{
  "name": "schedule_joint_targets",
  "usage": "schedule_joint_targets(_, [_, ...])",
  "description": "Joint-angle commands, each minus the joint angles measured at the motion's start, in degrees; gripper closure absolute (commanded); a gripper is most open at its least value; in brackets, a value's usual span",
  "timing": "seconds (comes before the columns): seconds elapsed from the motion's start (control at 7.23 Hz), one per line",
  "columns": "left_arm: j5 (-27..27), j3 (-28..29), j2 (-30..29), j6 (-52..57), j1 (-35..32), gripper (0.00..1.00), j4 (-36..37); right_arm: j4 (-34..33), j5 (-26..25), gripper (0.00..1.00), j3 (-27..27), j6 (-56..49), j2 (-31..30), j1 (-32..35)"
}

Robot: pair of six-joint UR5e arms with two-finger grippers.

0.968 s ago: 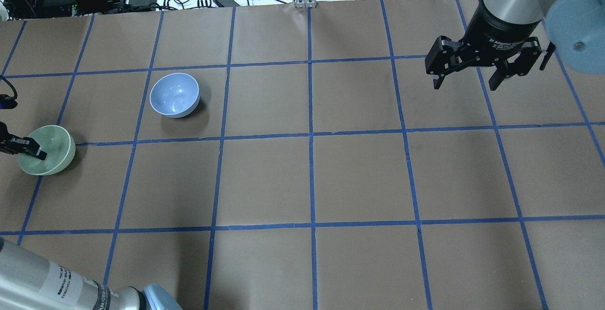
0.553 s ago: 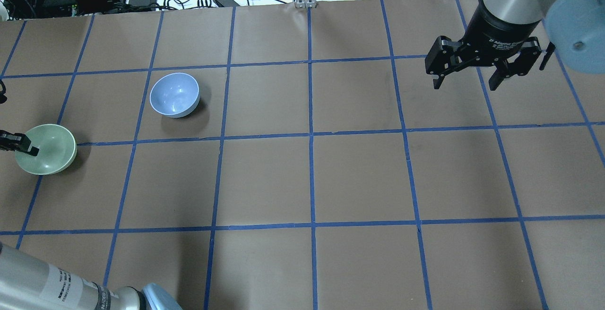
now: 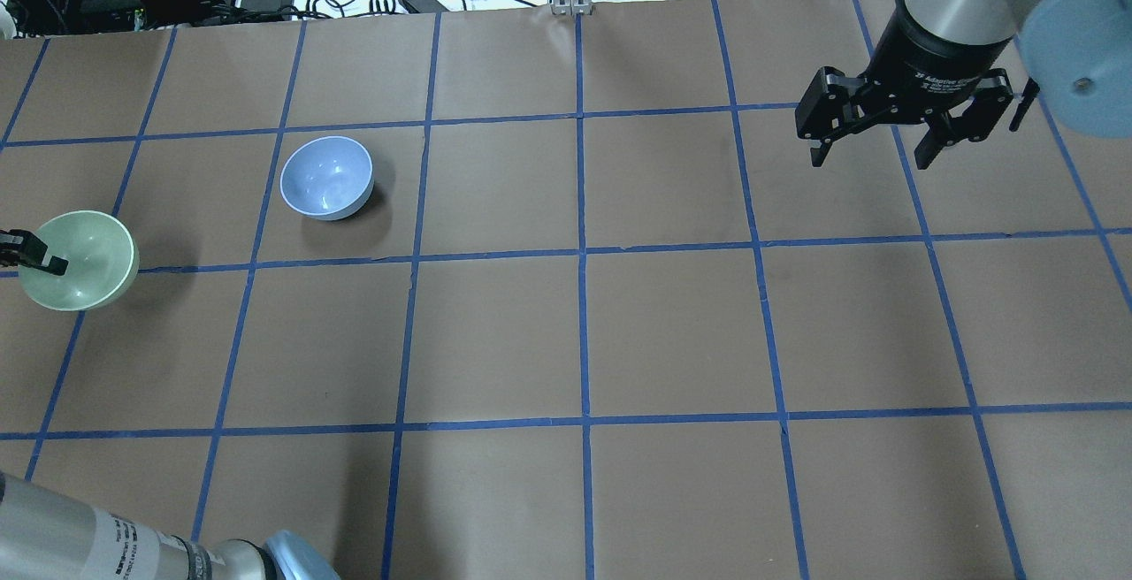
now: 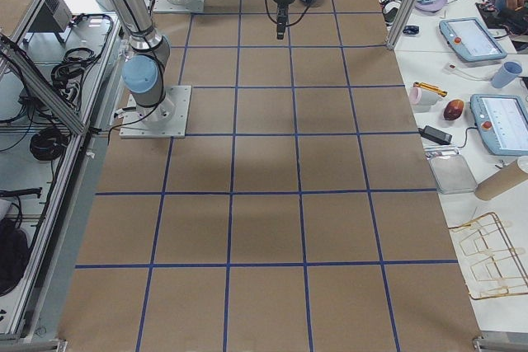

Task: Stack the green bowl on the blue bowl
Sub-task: 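Lift the green bowl with the left gripper toward the blue bowl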

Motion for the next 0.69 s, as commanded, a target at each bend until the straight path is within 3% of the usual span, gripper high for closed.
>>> schedule_joint_targets(0.0, [-2.66,2.20,0.90,-2.28,-3.42,1.00,-4.30,0.00,0.00,0.00,0.00,0.00,0.00,0.00])
schedule_joint_targets(0.55, [-6.18,2.65,0.46,-19.92,-14.92,1.00,-3.60,0.00,0.00,0.00,0.00,0.00,0.00,0.00])
